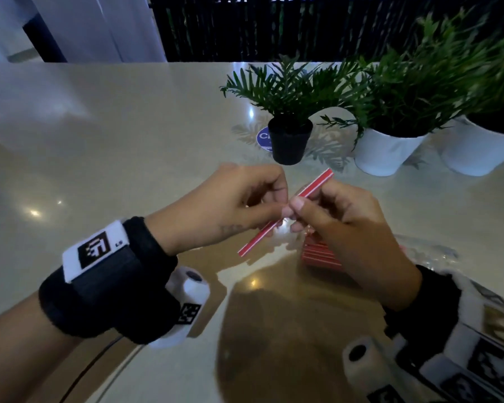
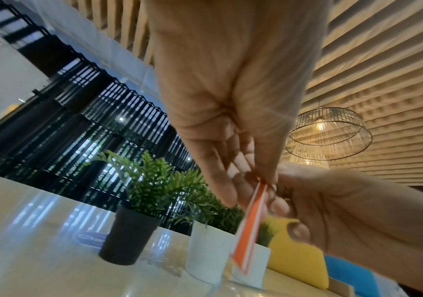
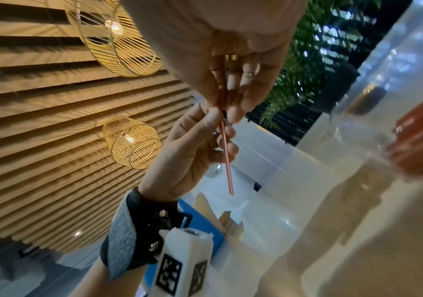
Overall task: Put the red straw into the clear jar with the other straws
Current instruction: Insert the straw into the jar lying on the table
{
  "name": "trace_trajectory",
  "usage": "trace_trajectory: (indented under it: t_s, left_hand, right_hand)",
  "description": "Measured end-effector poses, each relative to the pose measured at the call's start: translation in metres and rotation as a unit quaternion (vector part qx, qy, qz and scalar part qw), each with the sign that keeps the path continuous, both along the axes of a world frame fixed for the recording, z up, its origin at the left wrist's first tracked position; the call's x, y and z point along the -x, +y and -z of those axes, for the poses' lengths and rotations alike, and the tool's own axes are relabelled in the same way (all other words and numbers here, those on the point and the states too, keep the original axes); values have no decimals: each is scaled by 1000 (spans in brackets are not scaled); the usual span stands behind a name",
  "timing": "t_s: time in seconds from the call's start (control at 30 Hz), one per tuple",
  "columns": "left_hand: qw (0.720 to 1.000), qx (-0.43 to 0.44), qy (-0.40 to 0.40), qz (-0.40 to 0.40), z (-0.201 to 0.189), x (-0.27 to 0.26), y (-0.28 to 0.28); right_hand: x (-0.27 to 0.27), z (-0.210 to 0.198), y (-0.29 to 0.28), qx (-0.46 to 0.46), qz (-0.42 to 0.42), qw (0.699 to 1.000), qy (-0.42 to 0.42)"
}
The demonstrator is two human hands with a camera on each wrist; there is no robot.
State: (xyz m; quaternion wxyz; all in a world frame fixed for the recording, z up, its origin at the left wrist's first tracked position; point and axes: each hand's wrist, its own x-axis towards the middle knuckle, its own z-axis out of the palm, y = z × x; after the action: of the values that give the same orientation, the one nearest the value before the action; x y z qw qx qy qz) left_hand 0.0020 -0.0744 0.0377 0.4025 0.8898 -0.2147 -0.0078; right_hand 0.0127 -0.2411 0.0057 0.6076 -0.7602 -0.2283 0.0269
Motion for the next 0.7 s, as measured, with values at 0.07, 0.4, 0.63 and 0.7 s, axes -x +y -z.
trace_trajectory:
  t_s: [0.07,0.4,0.63,0.7]
  left_hand:
    - [999,38,-15,-14,0,-5,-14]
    - [931,-348,-37,106,29,-40,-77]
    - [927,-360,43,97,54,-47,-102]
    - [933,-348,52,78,58,-47,-102]
  right_hand:
    - [-2,-6,-12,-23,21,1000,0]
    - [-14,-35,-92,-36,109,992,-60]
    - [-15,-28,-111,-46,111,990,-70]
    - [-16,-28,-113,-42,102,991,-78]
